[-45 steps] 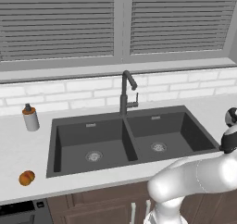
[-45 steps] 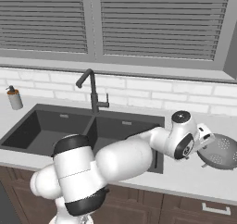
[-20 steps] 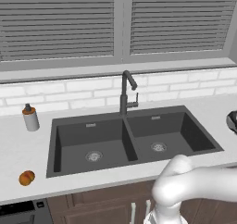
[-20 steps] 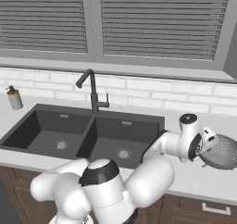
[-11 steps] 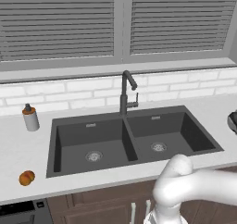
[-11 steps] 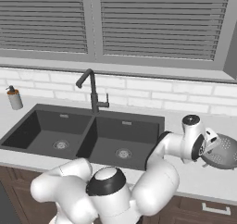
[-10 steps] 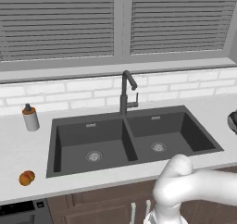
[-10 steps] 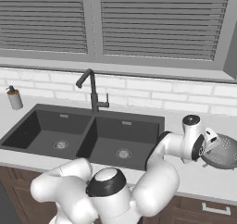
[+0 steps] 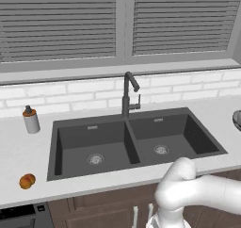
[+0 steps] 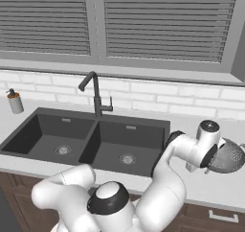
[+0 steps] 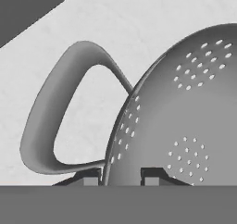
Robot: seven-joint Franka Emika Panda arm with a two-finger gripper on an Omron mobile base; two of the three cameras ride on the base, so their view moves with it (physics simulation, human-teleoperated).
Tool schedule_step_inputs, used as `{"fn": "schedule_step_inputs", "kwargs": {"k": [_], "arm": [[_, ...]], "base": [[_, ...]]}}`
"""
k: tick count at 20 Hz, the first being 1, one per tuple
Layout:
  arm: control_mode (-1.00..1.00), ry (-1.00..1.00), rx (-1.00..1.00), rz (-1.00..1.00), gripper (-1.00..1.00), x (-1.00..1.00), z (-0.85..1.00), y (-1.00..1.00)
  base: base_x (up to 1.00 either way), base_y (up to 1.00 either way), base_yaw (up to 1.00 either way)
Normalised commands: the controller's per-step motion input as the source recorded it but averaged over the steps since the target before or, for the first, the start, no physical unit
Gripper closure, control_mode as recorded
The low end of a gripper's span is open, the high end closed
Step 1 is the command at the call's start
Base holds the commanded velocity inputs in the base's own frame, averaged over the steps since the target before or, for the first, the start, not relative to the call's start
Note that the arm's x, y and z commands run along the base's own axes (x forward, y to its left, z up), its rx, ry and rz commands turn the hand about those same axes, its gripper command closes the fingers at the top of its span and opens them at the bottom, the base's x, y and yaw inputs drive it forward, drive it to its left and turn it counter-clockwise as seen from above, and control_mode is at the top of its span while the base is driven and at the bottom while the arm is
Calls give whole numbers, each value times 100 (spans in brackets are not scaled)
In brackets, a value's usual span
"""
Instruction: Put the colander in the sink, put the peach in the colander, and turn on the sink faucet and pour water over the colander.
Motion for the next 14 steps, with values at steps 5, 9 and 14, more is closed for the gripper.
{"fn": "schedule_step_inputs", "kwargs": {"k": [5,9,14], "arm": [[-100,6,2,47,100,-34,32,49],[-100,10,0,50,100,-39,41,63],[-100,12,0,54,100,-44,43,55]], "base": [[0,0,0],[0,0,0],[0,0,0]]}}
